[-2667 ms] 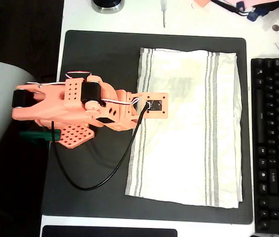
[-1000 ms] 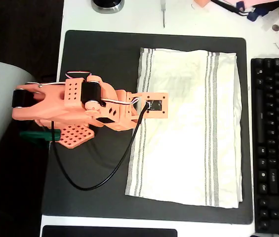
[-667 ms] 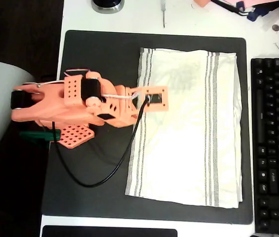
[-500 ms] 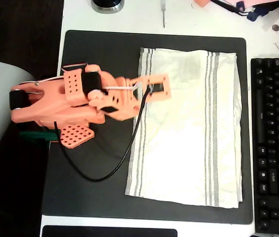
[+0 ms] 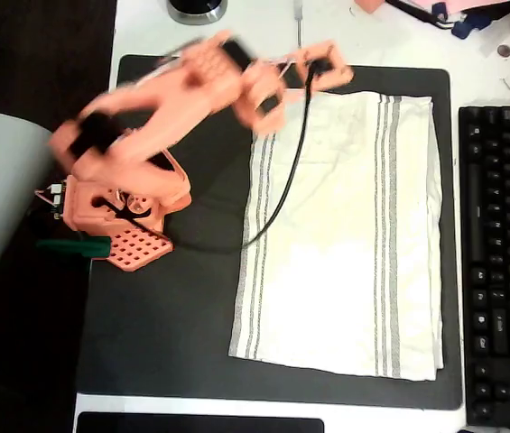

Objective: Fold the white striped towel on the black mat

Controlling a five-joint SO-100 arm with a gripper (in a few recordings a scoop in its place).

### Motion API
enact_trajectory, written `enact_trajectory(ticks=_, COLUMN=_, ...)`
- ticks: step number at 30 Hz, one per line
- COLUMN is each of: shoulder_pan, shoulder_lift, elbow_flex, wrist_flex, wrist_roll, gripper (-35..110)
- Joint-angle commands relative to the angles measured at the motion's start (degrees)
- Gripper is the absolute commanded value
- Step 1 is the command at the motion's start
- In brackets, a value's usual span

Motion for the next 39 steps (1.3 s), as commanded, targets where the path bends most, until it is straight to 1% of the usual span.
enact_trajectory(ticks=1, shoulder_pan=-2.7, shoulder_lift=-11.9, elbow_flex=-15.0, wrist_flex=2.0, wrist_roll=2.7, gripper=0)
enact_trajectory(ticks=8, shoulder_pan=-2.6, shoulder_lift=-31.7, elbow_flex=-37.4, wrist_flex=6.2, wrist_roll=11.2, gripper=0)
enact_trajectory(ticks=13, shoulder_pan=-0.3, shoulder_lift=-39.3, elbow_flex=-45.3, wrist_flex=6.2, wrist_roll=15.1, gripper=0)
enact_trajectory(ticks=15, shoulder_pan=0.8, shoulder_lift=-40.3, elbow_flex=-46.0, wrist_flex=5.5, wrist_roll=15.3, gripper=1)
enact_trajectory(ticks=21, shoulder_pan=3.8, shoulder_lift=-41.0, elbow_flex=-45.0, wrist_flex=4.7, wrist_roll=14.8, gripper=11)
enact_trajectory(ticks=25, shoulder_pan=4.5, shoulder_lift=-40.3, elbow_flex=-42.1, wrist_flex=2.1, wrist_roll=14.0, gripper=18)
enact_trajectory(ticks=39, shoulder_pan=5.5, shoulder_lift=-45.2, elbow_flex=-39.0, wrist_flex=-1.6, wrist_roll=13.1, gripper=16)
